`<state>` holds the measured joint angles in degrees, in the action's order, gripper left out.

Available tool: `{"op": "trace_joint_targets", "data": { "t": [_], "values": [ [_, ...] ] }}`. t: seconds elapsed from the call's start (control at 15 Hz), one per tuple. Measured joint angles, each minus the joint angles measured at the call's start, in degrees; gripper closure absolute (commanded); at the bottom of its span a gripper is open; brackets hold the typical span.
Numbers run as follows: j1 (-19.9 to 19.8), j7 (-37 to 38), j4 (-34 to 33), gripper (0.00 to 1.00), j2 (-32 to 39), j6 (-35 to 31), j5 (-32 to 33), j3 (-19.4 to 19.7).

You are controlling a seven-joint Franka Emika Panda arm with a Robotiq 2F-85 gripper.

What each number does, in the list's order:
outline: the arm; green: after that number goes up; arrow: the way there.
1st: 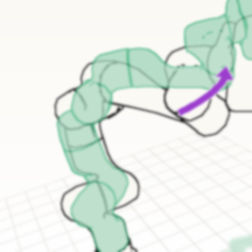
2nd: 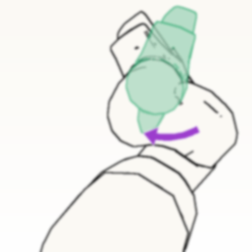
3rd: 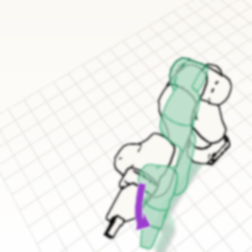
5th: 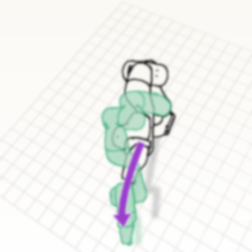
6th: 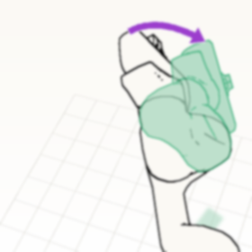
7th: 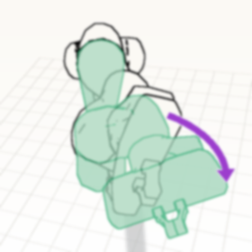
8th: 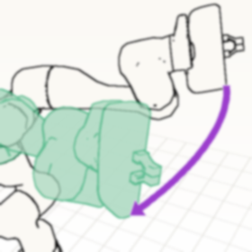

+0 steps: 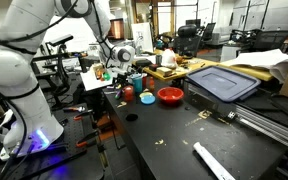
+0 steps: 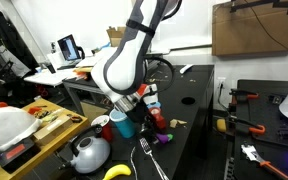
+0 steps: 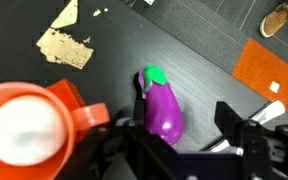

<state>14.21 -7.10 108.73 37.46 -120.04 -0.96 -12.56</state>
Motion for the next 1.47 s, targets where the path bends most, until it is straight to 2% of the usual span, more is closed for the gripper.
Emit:
{"op": "trace_joint_targets", "data": {
  "t": [0.4,0.93,1.47],
  "values": [
    [-1.9,-0.1,-1.0,0.00,-4.2,0.1,-0.5,0.2],
    [-9.6,-2.6,-0.9,0.00,-14.7,0.5,-9.0,0.8],
    [-11.6,1.0,1.6,0.00,-21.6,-6.3,-9.8,6.7]
  ]
}}
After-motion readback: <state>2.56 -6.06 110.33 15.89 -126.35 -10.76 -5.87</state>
